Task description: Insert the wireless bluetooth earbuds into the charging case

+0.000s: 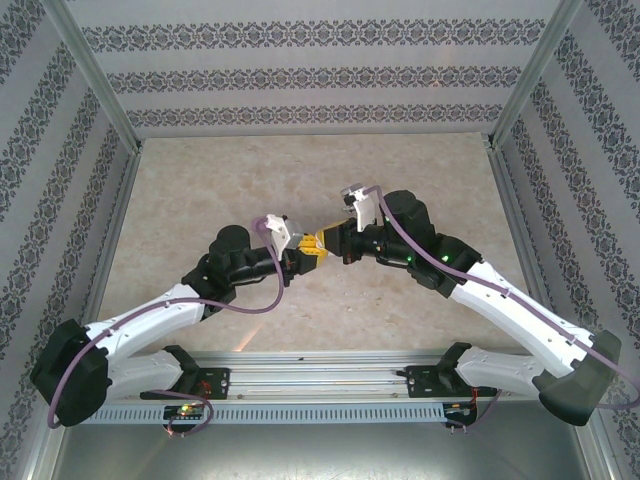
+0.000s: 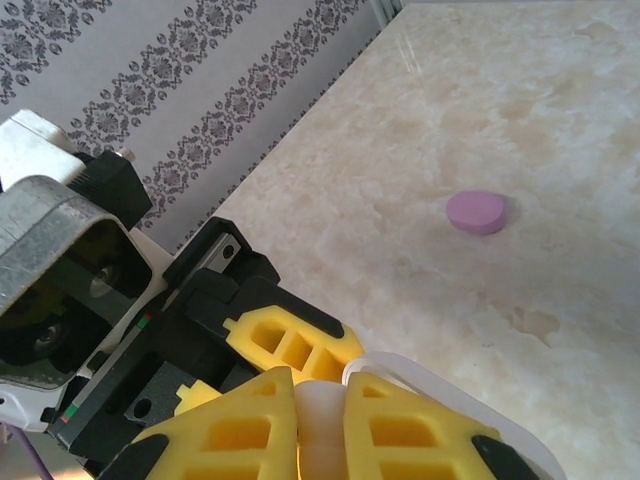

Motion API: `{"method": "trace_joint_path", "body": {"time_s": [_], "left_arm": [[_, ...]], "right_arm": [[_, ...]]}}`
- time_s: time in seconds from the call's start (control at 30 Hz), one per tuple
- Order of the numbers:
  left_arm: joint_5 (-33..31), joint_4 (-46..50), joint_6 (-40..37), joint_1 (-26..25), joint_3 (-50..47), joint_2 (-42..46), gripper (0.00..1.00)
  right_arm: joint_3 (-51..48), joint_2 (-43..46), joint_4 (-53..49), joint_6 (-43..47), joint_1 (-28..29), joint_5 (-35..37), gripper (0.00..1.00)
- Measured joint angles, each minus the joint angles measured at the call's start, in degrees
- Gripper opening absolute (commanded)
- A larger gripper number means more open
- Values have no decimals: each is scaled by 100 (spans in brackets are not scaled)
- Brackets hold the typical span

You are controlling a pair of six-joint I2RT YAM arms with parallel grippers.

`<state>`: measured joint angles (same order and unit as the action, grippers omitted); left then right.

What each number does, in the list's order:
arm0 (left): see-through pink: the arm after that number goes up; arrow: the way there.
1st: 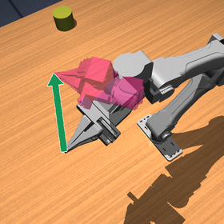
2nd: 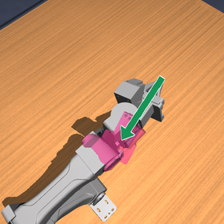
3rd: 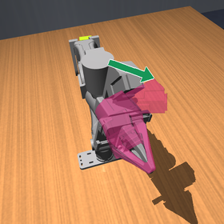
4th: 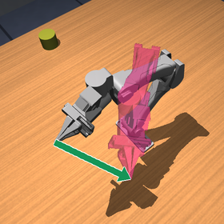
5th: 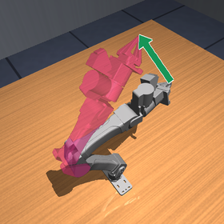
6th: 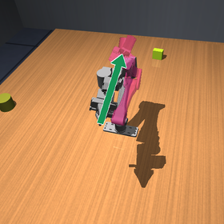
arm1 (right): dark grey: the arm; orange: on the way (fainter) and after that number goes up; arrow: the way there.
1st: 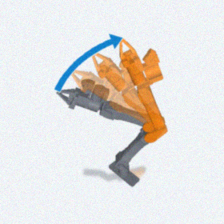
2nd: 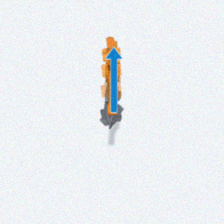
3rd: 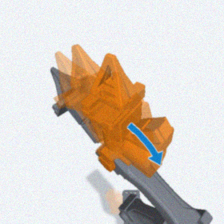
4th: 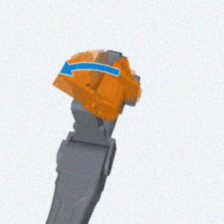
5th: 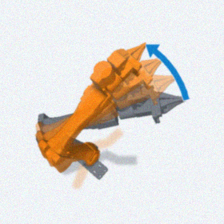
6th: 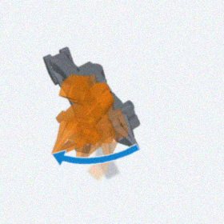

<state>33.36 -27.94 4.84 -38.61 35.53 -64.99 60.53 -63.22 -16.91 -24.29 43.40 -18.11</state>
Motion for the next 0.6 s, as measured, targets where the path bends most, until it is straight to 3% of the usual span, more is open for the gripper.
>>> {"method": "trace_joint_path", "body": {"time_s": [0.47, 0.6], "left_arm": [[-63, -278, 299, -2, 39, -205, 0], [-61, -275, 343, -2, 39, -216, 0]], "right_arm": [[-197, -105, 118, 0, 0, -44, 14], [-317, -31, 216, 9, 0, -37, 20]]}}
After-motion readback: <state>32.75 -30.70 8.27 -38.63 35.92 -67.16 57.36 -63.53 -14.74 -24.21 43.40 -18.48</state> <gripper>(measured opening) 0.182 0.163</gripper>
